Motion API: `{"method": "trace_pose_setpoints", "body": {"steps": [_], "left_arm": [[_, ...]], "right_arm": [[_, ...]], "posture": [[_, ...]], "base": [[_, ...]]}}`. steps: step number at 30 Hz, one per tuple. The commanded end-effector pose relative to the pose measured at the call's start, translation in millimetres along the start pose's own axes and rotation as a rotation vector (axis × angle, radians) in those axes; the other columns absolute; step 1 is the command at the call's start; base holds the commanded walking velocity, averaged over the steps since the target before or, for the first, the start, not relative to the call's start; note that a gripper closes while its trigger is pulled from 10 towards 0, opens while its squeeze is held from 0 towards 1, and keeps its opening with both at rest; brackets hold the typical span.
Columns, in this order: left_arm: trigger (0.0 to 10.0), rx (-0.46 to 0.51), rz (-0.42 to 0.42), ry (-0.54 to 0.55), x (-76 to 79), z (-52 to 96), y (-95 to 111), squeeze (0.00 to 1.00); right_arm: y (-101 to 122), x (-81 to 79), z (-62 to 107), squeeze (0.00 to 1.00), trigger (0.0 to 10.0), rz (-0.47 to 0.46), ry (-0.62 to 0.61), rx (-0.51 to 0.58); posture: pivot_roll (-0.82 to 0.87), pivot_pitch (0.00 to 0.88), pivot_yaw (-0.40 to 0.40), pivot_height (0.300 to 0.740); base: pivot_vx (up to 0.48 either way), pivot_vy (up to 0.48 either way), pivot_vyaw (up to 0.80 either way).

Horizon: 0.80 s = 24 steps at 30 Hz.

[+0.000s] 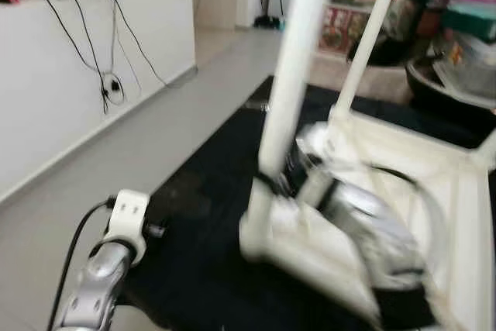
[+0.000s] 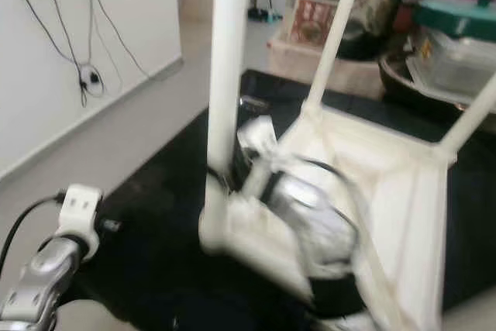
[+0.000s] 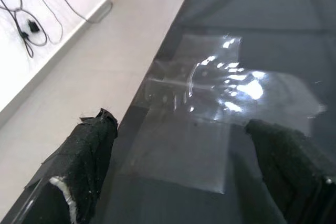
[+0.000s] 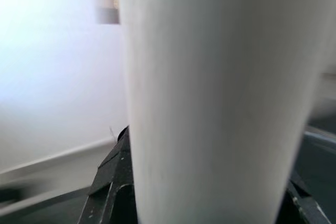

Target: Building children table

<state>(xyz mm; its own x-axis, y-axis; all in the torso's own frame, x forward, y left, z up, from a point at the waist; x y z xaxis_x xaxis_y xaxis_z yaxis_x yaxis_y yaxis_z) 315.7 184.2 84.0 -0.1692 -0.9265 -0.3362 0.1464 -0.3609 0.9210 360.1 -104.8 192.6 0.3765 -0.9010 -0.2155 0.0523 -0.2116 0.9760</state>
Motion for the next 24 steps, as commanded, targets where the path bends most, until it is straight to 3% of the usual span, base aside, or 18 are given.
{"method": "trace_pose_setpoints", "body": {"steps": [1, 2, 5, 6, 7, 8, 10, 11, 13, 14, 15, 16, 17, 19, 21, 23, 24], "left_arm": [[10.0, -0.033, -0.012, 0.004, -2.1, 2.2, -8.7, 0.0], [10.0, -0.035, -0.013, 0.002, -1.7, 1.5, -9.2, 0.0], [10.0, -0.035, -0.013, 0.002, -1.7, 1.5, -9.2, 0.0], [10.0, -0.037, -0.013, 0.001, -1.2, 0.6, -9.5, 0.0], [10.0, -0.036, -0.011, 0.0, -0.6, 0.2, -8.7, 0.0], [10.0, -0.036, -0.011, 0.0, -0.6, 0.2, -8.7, 0.0], [10.0, -0.033, -0.008, -0.004, 0.0, 1.0, -8.2, 0.0], [10.0, -0.038, -0.009, -0.002, -0.4, 1.3, -10.1, 0.0], [10.0, -0.042, -0.01, -0.001, -0.7, 1.4, -11.6, 0.0], [10.0, -0.04, -0.007, 0.003, -2.2, 1.7, -10.8, 0.0], [10.0, -0.039, -0.009, 0.007, -4.1, 2.1, -10.6, 0.0], [10.0, -0.038, -0.01, 0.009, -5.4, 2.5, -10.2, 0.0], [10.0, -0.038, -0.01, 0.009, -5.4, 2.5, -10.2, 0.0], [10.0, -0.044, -0.016, 0.021, -11.4, 2.0, -13.2, 0.0], [10.0, -0.044, -0.016, 0.021, -11.4, 2.0, -13.2, 0.0], [10.0, -0.041, -0.018, 0.025, -13.0, 0.8, -11.8, 0.0], [10.0, -0.041, -0.018, 0.025, -13.0, 0.8, -11.8, 0.0]], "right_arm": [[-36.8, 83.0, 34.0, 0.0, 0.0, 0.026, -0.499, -0.12], [-42.1, 96.4, 49.6, 0.0, 0.0, 0.029, -0.646, -0.124], [-42.1, 96.4, 49.6, 0.0, 0.0, 0.029, -0.646, -0.124], [-46.4, 102.6, 61.8, 0.0, 3.8, 0.023, -0.729, -0.131], [-49.3, 98.9, 64.7, 0.0, 10.0, 0.003, -0.72, -0.147], [-49.3, 98.9, 64.7, 0.0, 10.0, 0.003, -0.72, -0.147], [-37.5, 70.5, 49.9, 0.0, 10.0, -0.037, -0.518, -0.093], [-29.0, 54.0, 42.2, 0.0, 10.0, -0.106, -0.408, -0.032], [-22.8, 44.6, 38.6, 0.0, 10.0, -0.153, -0.349, 0.012], [-18.7, 27.8, 28.2, 1.0, 10.0, -0.199, -0.236, 0.01], [-13.9, 14.0, 18.3, 1.0, 10.0, -0.212, -0.113, -0.003], [-11.4, 5.5, 12.7, 0.0, 10.0, -0.209, -0.034, -0.02], [-11.4, 5.5, 12.7, 0.0, 10.0, -0.209, -0.034, -0.02], [18.3, -10.5, 5.1, 0.0, 10.0, -0.152, 0.23, 0.032], [18.3, -10.5, 5.1, 0.0, 10.0, -0.152, 0.23, 0.032], [35.2, -29.4, 8.1, 0.0, 10.0, -0.106, 0.484, 0.041], [35.2, -29.4, 8.1, 0.0, 10.0, -0.106, 0.484, 0.041]], "posture": [[0.06, 0.0, -0.049, 0.74], [0.05, 0.0, -0.043, 0.74], [0.05, 0.0, -0.043, 0.74], [0.06, 0.0, -0.042, 0.74], [0.06, 0.0, -0.041, 0.74], [0.06, 0.0, -0.041, 0.74], [0.06, 0.0, -0.043, 0.74], [0.06, 0.0, -0.047, 0.74], [0.06, 0.0, -0.047, 0.74], [0.08, 0.0, -0.055, 0.74], [0.08, 0.0, -0.057, 0.74], [0.08, 0.0, -0.057, 0.74], [0.08, 0.0, -0.057, 0.74], [0.1, 0.0, -0.062, 0.74], [0.1, 0.0, -0.062, 0.74], [0.1, 0.0, -0.066, 0.74], [0.1, 0.0, -0.066, 0.74]], "base": [[0.0, 0.0, 0.0], [0.0, 0.0, 0.0], [0.0, 0.0, 0.0], [0.0, 0.0, 0.0], [0.0, 0.0, 0.0], [0.0, 0.0, 0.0], [0.0, 0.0, 0.0], [0.0, 0.0, 0.0], [0.0, 0.0, 0.0], [0.0, 0.0, 0.0], [0.0, 0.0, 0.0], [0.0, 0.0, 0.0], [0.0, 0.0, 0.0], [0.0, 0.0, 0.0], [0.0, 0.0, 0.0], [0.0, 0.0, 0.0], [0.0, 0.0, 0.0]]}}
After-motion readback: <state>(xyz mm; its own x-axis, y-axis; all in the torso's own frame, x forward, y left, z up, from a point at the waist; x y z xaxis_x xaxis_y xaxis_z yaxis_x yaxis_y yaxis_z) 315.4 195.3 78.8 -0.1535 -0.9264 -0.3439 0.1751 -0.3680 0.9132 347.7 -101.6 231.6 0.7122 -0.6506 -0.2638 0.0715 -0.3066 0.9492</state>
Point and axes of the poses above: a point about 5 cm out from each wrist's last joint towards the gripper, its own z axis pointing back from the gripper into the wrist, its own y axis along the axis of the wrist's last joint, x = y × z, the point moved 4 cm from there along -z, pointing out of the wrist towards the gripper, and after that the axes turned 11 degrees about -z, right-handed, at the moved point
